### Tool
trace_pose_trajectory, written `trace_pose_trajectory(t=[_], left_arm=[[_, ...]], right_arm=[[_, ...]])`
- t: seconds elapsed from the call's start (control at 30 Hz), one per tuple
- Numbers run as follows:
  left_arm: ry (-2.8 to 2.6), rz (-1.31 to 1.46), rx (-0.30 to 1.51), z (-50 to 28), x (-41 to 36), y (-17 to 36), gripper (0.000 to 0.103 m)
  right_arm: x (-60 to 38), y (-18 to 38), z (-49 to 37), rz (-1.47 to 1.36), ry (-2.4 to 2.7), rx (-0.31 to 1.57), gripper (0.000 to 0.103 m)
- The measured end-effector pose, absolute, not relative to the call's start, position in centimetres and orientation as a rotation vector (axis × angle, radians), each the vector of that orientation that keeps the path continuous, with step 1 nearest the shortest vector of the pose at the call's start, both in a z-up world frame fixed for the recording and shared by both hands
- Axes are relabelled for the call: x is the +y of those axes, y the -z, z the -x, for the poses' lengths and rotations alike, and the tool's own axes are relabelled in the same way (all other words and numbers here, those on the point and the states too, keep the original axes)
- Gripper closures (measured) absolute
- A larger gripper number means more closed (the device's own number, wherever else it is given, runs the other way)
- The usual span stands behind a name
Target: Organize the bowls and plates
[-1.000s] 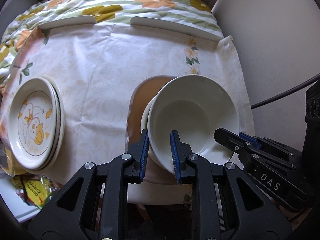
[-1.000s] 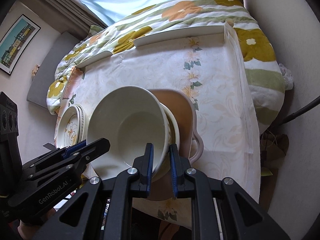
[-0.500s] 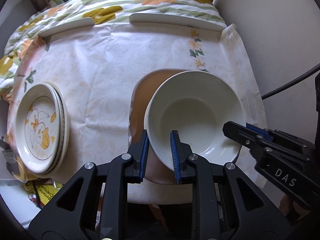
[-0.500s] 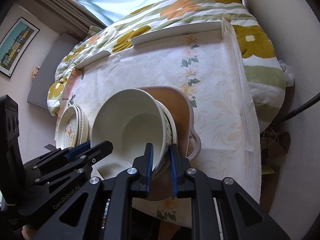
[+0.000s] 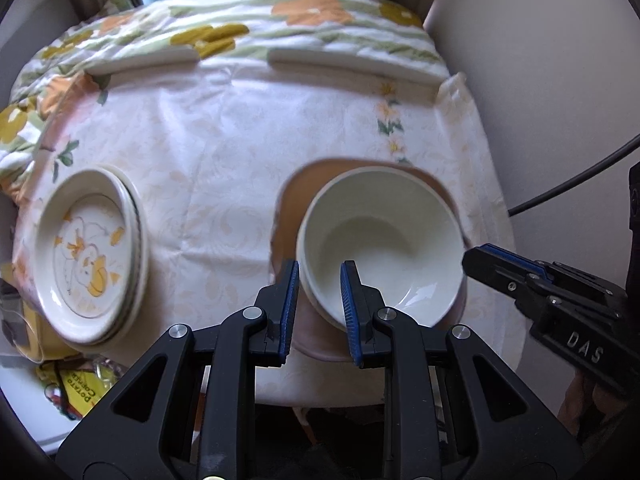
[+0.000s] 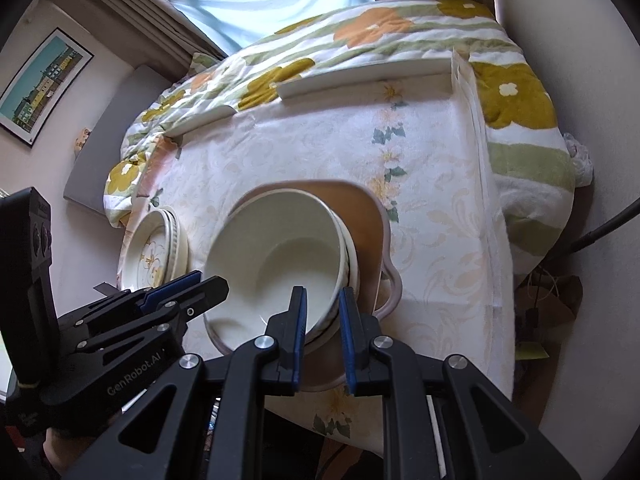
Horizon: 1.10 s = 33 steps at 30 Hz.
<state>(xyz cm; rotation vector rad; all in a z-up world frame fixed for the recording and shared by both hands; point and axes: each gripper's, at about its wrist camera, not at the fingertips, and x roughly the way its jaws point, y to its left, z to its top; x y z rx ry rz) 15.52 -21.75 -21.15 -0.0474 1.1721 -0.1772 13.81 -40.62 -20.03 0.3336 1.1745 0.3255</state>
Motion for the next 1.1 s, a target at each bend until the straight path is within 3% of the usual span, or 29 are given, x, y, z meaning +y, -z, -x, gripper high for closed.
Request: trace_pose_trajectory(t=[0.17,0.2,0.23,0.27,0.3,0.33,0.37,0.53,0.8,0.9,0.97,1.03,1.1], left_arm=[[0.198,0.008,1.031,-14.6,-19.7,16.0,0.082],[0.210,-0.007,1.008,-14.4,-19.5,15.3,0.069],[0.212,-0.032,0.987,-14.2,-19.3,14.7,0.034],[0.200,-0.072,0.961,-14.0,-19.2,14.2,0.014],[0.192,-0.102,0.935,-13.8,-19.0,13.8,0.001],[0.195,-0.128,0.908,-13.6,-18.8,13.5,0.001],[0.203,-0.163,0.919,-13.8,-18.7,13.6,0.000],[0.267,-0.210,1.098,-15.3,-18.0,16.7,0.001],[0.345,-0.241,1.310,-17.1,-17.9,23.1,0.001],[0.376,-0.236,1.360,-17.8,-18.3,24.8,0.006],[0.385,-0.250,1.408,-18.2,-18.9,26.2,0.013],[0.401,-0.236,1.445,-18.6,-19.4,27.2,0.027],[0.421,-0.238,1.468,-18.8,-20.1,28.0,0.031]], right_arm=[[-41.7,17.1,-13.5,-0.316,-0.345,1.126,0.088],[-41.8,16.4,-13.4,-0.304,-0.357,1.109,0.088],[-41.7,15.6,-13.2,-0.285,-0.372,1.082,0.082],[-41.7,14.8,-12.9,-0.266,-0.380,1.052,0.060],[-41.9,14.2,-12.8,-0.257,-0.386,1.026,0.043],[-42.0,13.5,-12.5,-0.253,-0.393,0.997,0.018],[-42.2,13.0,-12.3,-0.250,-0.389,0.981,0.014],[-42.4,13.8,-12.4,-0.167,-0.250,1.096,0.014],[-40.8,20.5,-12.9,-0.126,-0.209,1.343,0.015],[-40.1,22.3,-13.2,-0.095,-0.210,1.404,0.025],[-39.8,23.6,-13.7,-0.091,-0.220,1.447,0.040],[-39.6,24.4,-14.2,-0.099,-0.237,1.465,0.044],[-39.2,24.9,-14.8,-0.089,-0.248,1.485,0.048]])
